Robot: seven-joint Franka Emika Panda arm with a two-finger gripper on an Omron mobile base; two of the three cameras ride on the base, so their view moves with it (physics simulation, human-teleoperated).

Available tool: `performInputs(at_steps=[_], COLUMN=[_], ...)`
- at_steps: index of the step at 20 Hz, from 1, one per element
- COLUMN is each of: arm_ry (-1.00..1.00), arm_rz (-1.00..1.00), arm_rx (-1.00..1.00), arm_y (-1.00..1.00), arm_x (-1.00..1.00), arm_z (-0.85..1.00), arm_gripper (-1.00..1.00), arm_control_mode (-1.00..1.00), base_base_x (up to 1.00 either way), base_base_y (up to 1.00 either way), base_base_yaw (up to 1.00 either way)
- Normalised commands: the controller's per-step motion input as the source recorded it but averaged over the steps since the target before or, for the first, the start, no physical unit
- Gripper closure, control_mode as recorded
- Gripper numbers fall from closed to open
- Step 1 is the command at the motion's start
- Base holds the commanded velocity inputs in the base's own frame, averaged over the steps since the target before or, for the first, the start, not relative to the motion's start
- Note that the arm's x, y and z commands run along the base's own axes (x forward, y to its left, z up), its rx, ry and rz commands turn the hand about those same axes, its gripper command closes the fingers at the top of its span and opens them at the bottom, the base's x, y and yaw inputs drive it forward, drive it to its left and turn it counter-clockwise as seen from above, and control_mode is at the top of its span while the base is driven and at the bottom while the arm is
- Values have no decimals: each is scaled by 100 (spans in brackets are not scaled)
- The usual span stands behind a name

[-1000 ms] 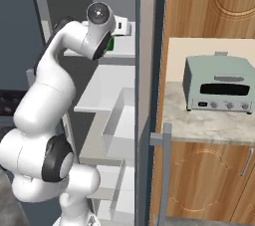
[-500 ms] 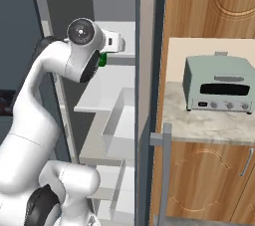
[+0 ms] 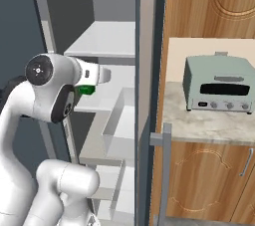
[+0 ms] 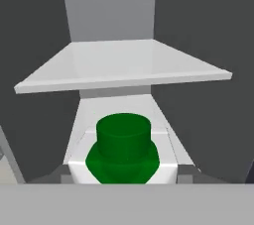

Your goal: Take a sugar cube from the saucer and place it inside the coffee. Then, grab milk from the fridge and place it next to the coffee on the counter to sweeten the coffee.

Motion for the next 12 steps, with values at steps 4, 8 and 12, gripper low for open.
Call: performInputs(at_steps=[4, 8, 12], arm_ry=[-2, 0, 0], arm_rz=[0, -2, -12], arm_rx=[0, 0, -2], arm_y=[-2, 9, 18], arm_x=[-95, -45, -4], arm_z=[-5, -18, -19], arm_gripper=[100, 100, 100], arm_control_mode=[-100, -100, -100], base_base_x=[0, 0, 0], base_base_y=[0, 0, 0], base_base_yaw=[0, 0, 0])
